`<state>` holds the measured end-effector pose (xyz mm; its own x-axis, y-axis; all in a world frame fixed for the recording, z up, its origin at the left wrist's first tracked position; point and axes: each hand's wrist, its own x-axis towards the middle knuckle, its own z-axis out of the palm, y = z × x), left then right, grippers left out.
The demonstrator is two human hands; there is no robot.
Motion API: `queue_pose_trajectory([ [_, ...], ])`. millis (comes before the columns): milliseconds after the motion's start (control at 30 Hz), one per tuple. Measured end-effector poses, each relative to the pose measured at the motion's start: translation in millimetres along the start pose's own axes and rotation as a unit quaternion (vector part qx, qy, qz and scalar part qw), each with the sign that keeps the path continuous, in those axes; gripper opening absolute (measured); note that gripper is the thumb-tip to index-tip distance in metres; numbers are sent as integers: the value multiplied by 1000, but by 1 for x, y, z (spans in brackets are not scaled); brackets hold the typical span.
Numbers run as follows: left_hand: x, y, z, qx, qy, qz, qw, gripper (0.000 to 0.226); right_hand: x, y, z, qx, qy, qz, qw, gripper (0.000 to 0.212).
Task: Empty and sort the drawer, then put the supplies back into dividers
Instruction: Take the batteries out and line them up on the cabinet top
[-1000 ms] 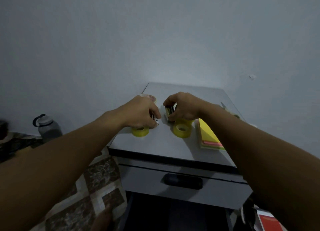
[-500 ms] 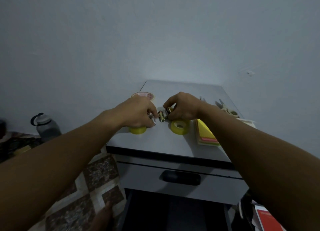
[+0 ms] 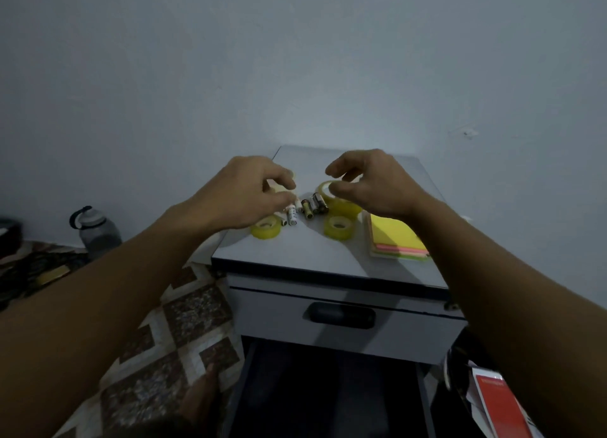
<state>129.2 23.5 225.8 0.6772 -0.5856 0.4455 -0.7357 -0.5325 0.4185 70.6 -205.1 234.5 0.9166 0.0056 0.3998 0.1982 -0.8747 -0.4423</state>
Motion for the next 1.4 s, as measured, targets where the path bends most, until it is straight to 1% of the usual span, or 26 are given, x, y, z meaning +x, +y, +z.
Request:
queue_pose_trajectory([
  [67,-18,6,-6,-30,9,-6,999,9,-24,-10,-5,16,17,-1,1000,23],
  [200,-62,15,-6,-76,11,-31,997,10,-79,-20,-4,56,19,10,998,16],
  [300,-100,20,12,-122,-17,-26,992,8,-121,-21,10,81,-10,29,996,14],
  [400,-135,20,41,-148,-67,-63,985,8,-160,-15,36,104,-55,59,991,13],
  [467,-159,17,65,-138,-98,-82,982,11,-184,-7,61,104,-92,78,987,13],
  [533,-184,12,92,-127,-146,-98,976,17,-208,4,89,107,-144,104,978,15],
  [600,-207,5,119,-125,-222,-117,960,27,-231,15,119,87,-202,136,966,25],
  [667,-227,-3,143,-134,-301,-134,935,38,-252,23,147,58,-262,157,950,41],
  [733,-242,-12,165,-136,-372,-158,904,52,-272,27,170,61,-322,175,928,52],
  [767,-248,-17,175,-131,-399,-166,892,58,-282,28,179,65,-346,186,917,55],
  [833,-261,-26,191,-113,-433,-170,878,63,-300,33,197,71,-365,209,905,57],
  [867,-267,-30,198,-100,-442,-168,875,63,-308,36,205,70,-368,222,900,59],
  [933,-279,-37,210,-66,-459,-156,872,58,-321,42,219,60,-385,235,891,69],
  [1033,-288,-41,224,8,-492,-125,861,52,-332,48,234,30,-423,226,877,87],
  [1100,-289,-42,232,14,-497,-129,858,54,-335,50,239,11,-432,211,877,94],
  [1233,-289,-47,242,15,-496,-125,859,63,-335,53,244,1,-422,191,886,100],
  [1300,-289,-50,245,12,-493,-126,861,63,-335,55,247,15,-408,200,891,102],
  [1400,-288,-53,248,-21,-457,-155,876,60,-335,57,249,55,-362,237,900,95],
])
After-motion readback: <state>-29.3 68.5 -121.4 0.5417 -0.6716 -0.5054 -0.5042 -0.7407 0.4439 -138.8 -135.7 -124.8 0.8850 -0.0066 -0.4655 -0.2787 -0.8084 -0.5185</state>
